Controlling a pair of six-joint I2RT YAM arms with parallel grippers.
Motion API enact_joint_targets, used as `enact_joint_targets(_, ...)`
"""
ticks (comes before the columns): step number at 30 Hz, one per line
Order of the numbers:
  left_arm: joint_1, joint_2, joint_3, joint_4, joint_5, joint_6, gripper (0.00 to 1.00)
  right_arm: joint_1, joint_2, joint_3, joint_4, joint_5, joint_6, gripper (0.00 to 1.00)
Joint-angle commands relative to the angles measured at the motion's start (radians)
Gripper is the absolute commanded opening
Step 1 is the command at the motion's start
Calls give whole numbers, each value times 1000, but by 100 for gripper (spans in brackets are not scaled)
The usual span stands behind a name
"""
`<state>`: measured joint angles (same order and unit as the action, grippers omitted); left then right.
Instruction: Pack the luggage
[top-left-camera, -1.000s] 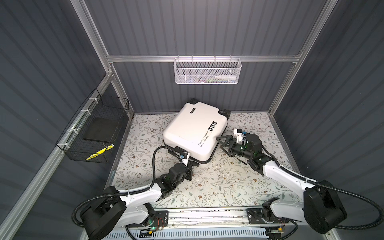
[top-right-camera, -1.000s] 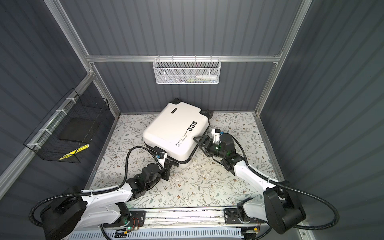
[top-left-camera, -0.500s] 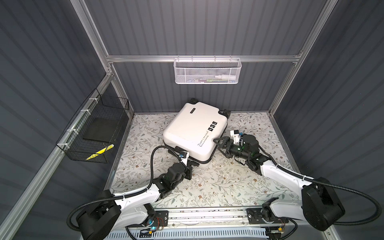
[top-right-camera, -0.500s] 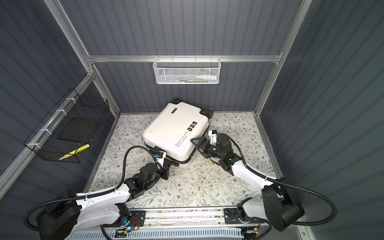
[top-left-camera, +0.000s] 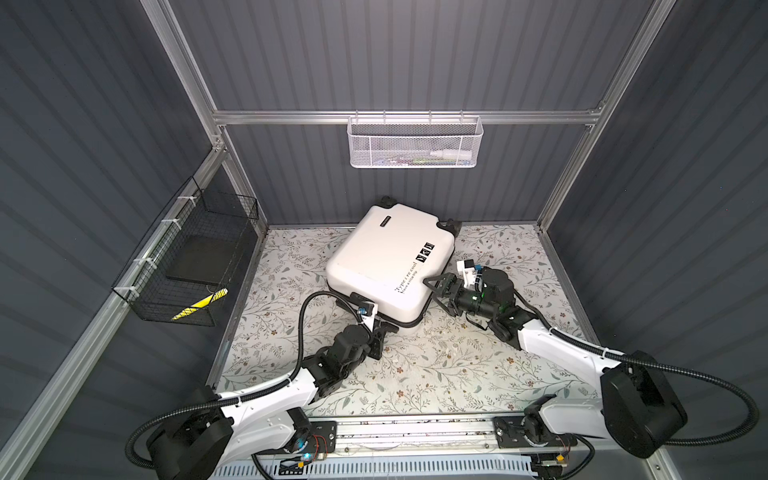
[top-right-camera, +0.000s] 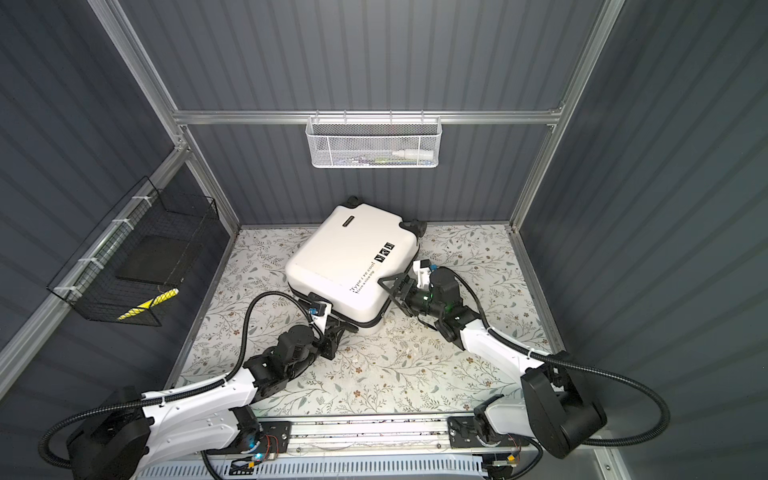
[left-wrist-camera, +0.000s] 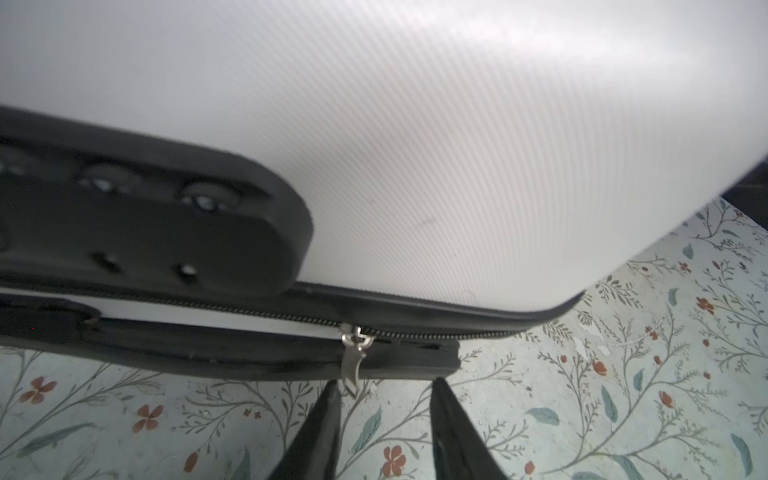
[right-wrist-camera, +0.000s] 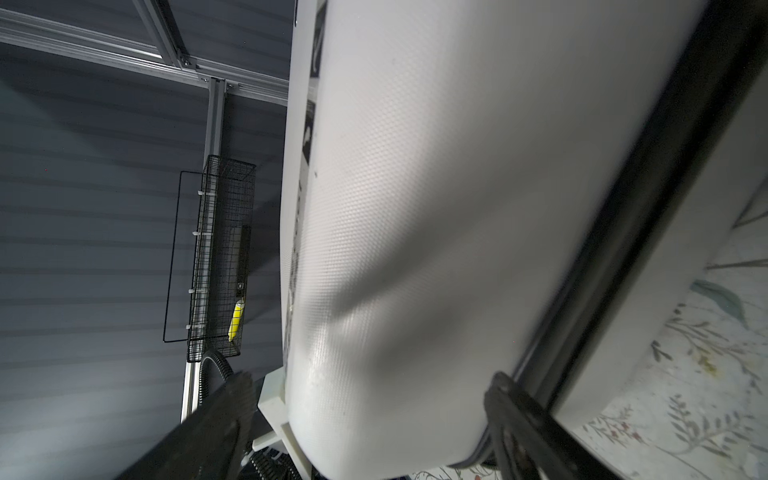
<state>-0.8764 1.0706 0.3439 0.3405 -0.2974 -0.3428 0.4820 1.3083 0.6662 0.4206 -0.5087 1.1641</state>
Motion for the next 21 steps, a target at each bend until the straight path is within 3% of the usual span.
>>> enact_joint_targets(1,4,2,-12,14,-31,13,39,7,13,23,26,2,-1,89)
enact_joint_targets(14,105,110,18,98,93,16,24,9,23,22,30,5,-1,89)
enact_joint_targets(21,109,154,33,122,142,20,25,8,37,26,35,2,-1,89)
